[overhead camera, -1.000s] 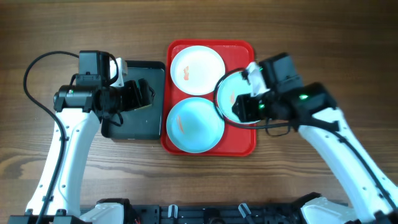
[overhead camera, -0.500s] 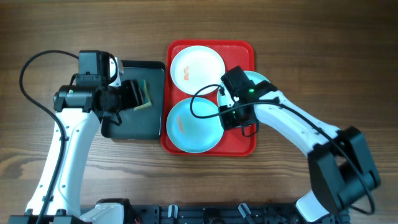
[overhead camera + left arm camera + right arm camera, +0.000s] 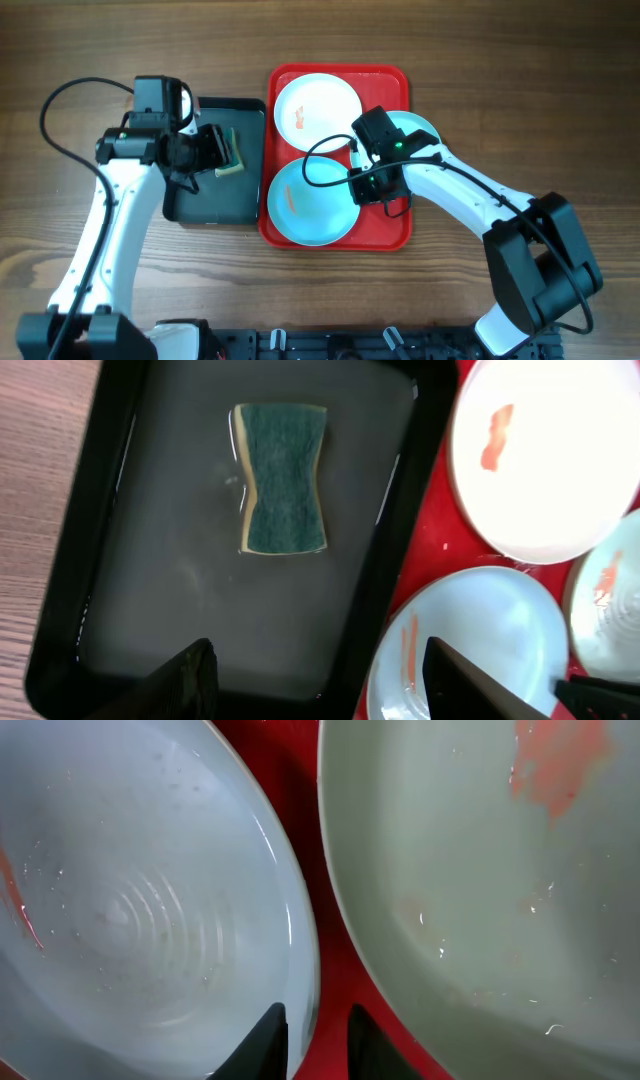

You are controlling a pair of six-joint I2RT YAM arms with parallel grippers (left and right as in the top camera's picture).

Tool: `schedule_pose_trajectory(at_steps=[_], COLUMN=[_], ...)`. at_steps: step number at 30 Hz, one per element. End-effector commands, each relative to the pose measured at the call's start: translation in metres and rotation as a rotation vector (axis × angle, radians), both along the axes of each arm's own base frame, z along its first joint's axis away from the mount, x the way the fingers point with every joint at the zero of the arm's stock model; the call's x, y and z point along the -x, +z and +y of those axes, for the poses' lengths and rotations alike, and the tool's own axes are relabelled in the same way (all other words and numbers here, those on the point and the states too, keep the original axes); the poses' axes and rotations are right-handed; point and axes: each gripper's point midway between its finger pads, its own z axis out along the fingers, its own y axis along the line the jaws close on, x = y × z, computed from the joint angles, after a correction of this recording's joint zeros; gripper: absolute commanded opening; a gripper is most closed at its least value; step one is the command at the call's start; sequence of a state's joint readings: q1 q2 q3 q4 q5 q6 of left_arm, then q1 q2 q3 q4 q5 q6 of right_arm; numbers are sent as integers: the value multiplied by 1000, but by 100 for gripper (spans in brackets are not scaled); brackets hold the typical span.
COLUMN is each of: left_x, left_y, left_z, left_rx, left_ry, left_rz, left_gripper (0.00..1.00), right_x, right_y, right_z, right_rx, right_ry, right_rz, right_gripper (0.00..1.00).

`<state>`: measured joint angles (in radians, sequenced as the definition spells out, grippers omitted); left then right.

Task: Clean dirty plates on tray and stack at the side
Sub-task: 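Move the left gripper to the sponge and the right gripper to the blue plate rim, then grasp the green sponge with the left gripper and lift it from the water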

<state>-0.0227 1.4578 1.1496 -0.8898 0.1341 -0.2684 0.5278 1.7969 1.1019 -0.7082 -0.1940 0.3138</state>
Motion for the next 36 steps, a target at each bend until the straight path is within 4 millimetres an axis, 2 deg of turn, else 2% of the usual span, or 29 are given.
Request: schedule_pose_trajectory(at_steps=[1, 5, 13, 15, 16, 22, 28, 31, 36], left_x=[-7, -12, -18, -17, -18, -17, -8, -5, -11], left_y=[-9, -15, -13, -13, -13, -14, -29, -34, -33], left_z=[6, 6, 7, 8, 9, 13, 20, 25, 25], left_rx=[-18, -18, -11, -8, -6, -26, -68, -94, -91], left_ry=[20, 20, 57, 78, 93, 107, 122, 131, 132], left_rz=[18, 23, 2, 7, 8, 9, 42, 51, 24], left_gripper=[64, 64, 63, 63, 63, 64, 65, 66, 67], right_x=[4, 4, 4, 7, 7, 8, 14, 15, 13], right_y=[-5, -5, -11, -15, -15, -14, -15, -15, -13], right_z=[3, 3, 4, 5, 5, 6, 2, 2, 7], right_rx=[-7, -11, -8, -12, -13, -19, -6, -3, -27], right_ry=[-5, -45, -45, -41, -41, -41, -127, -119, -116], right_rz=[24, 37, 45, 62, 63, 68, 119, 121, 117], right_gripper=[15, 15, 14, 10, 5, 4, 4, 6, 20])
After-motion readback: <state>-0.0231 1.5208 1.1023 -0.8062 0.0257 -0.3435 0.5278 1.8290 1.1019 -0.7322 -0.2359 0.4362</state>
